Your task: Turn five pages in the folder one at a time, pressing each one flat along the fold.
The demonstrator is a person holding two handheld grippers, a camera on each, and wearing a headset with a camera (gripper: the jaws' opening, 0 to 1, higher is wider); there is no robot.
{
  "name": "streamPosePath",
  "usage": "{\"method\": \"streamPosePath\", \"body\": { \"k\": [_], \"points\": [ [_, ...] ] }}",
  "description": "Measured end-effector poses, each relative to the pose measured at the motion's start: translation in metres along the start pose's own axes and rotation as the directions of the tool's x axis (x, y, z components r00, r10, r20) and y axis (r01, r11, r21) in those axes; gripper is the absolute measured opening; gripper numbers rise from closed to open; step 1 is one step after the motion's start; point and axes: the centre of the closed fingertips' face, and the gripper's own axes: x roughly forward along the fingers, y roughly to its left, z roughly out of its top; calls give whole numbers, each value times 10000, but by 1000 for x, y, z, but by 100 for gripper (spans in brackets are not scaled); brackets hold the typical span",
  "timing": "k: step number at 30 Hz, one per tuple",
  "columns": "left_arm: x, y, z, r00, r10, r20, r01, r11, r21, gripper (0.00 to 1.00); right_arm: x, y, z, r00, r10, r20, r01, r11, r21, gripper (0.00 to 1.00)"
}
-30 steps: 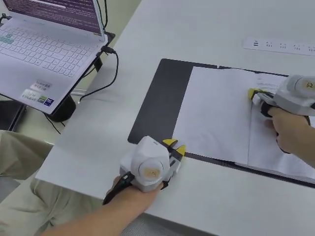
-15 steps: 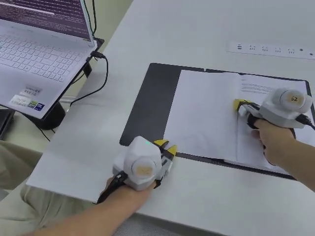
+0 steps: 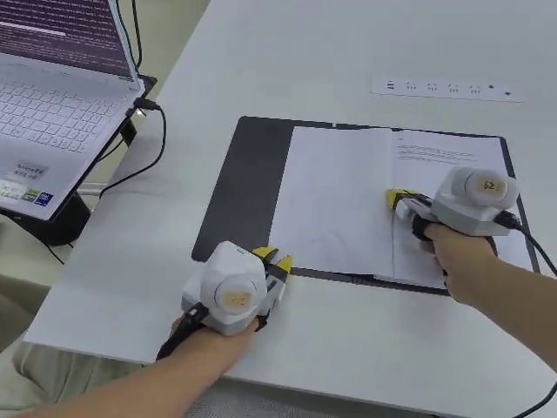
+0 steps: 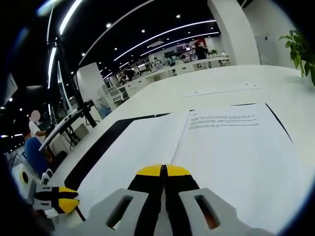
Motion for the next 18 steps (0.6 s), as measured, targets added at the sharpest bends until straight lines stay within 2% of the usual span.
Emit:
{"method": "streamPosePath", "body": {
  "k": [15,18],
  "points": [
    [-1,-2,1,10000,-17,-18,17,10000,90,11,-24,13,-21,9997,93,-229,-93,10000,-2,0],
    [-1,-1,1,10000,-20,-12,20,10000,84,11,-32,21,-30,9991,192,-365,-199,9996,-176,0]
  ]
}}
